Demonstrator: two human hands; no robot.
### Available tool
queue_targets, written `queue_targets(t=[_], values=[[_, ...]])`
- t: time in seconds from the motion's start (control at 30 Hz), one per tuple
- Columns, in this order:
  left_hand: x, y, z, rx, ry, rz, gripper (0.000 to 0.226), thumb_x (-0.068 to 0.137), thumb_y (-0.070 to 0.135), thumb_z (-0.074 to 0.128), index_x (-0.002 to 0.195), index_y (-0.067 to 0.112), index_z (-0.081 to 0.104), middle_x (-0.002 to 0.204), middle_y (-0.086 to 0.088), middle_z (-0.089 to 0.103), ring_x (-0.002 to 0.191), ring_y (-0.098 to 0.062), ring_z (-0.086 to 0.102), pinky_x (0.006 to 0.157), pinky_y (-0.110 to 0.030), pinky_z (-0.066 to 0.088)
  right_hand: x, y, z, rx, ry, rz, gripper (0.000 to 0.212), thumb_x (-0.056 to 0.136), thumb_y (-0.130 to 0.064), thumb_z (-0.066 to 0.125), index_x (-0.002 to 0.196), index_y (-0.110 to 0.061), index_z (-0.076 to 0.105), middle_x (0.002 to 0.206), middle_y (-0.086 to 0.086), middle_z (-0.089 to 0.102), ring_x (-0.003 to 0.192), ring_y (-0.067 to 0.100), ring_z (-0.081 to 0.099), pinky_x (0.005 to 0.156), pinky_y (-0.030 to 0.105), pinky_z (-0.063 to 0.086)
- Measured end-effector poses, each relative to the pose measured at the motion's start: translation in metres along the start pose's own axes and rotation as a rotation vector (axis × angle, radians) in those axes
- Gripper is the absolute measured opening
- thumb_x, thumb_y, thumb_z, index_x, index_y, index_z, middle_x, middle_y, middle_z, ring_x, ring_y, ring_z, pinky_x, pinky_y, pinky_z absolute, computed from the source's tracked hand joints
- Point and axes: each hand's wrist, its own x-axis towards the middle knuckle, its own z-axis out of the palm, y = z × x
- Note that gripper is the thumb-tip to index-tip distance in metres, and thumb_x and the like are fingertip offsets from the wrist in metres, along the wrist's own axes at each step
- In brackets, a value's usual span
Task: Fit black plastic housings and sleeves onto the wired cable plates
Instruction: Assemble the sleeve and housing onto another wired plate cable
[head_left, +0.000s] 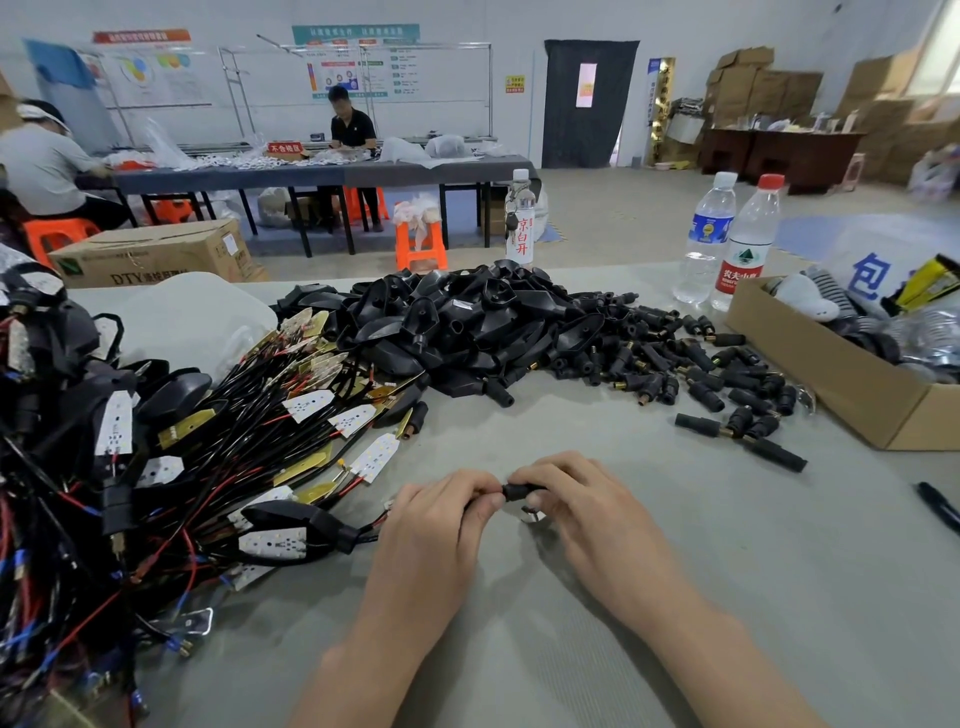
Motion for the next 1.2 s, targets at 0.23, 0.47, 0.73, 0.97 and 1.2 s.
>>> queue_targets(t=[0.23,0.47,0.73,0.97,1.2], values=[[-0.002,-0.007,-0.006,0.126,-0.052,0.014,0.017,0.087,0.027,0.075,0.099,0.026,0.063,0.079,0.016,0.066,0.079,-0.001,0.062,0.08,-0.03,0.043,0.0,0.011,0.003,0.02,-0.019,0.055,0.026,0.102,-0.027,0.048,0.122,-0.039,0.059,0.103,-0.012,0.057,0.091,0.016,0.058,0.079,0.024,0.043],[-0.001,-0.01,-0.004,0.155,-0.044,0.103,0.003,0.09,0.025,0.065,0.093,0.027,0.063,0.084,0.019,0.061,0.076,-0.002,0.058,0.077,-0.023,0.036,0.001,0.013,0.008,0.049,-0.009,0.07,0.022,0.103,-0.031,0.047,0.118,-0.04,0.06,0.104,-0.015,0.059,0.093,0.013,0.058,0.081,0.025,0.044],[0.001,-0.011,0.001,0.097,-0.028,0.1,0.024,0.095,0.033,0.045,0.093,0.022,0.066,0.085,0.016,0.064,0.078,-0.005,0.057,0.075,-0.021,0.034,0.0,0.009,0.009,0.098,-0.01,0.058,0.024,0.102,-0.033,0.046,0.12,-0.048,0.048,0.103,-0.017,0.056,0.093,0.014,0.058,0.082,0.033,0.049],[0.002,-0.009,-0.006,0.177,-0.062,0.131,0.025,0.095,0.038,0.047,0.097,0.023,0.066,0.087,0.016,0.067,0.079,-0.007,0.063,0.079,-0.026,0.038,0.0,0.008,0.011,0.121,-0.005,0.043,0.024,0.103,-0.03,0.046,0.12,-0.047,0.049,0.101,-0.019,0.054,0.093,0.008,0.056,0.08,0.028,0.048],[0.001,-0.017,-0.014,0.412,-0.065,0.135,0.029,0.094,0.034,0.041,0.089,0.023,0.068,0.077,0.014,0.066,0.068,-0.014,0.064,0.079,-0.031,0.036,0.002,0.013,0.0,0.044,0.089,0.149,0.039,0.099,-0.044,0.03,0.117,-0.034,0.063,0.099,-0.016,0.059,0.091,0.016,0.057,0.084,0.033,0.046]])
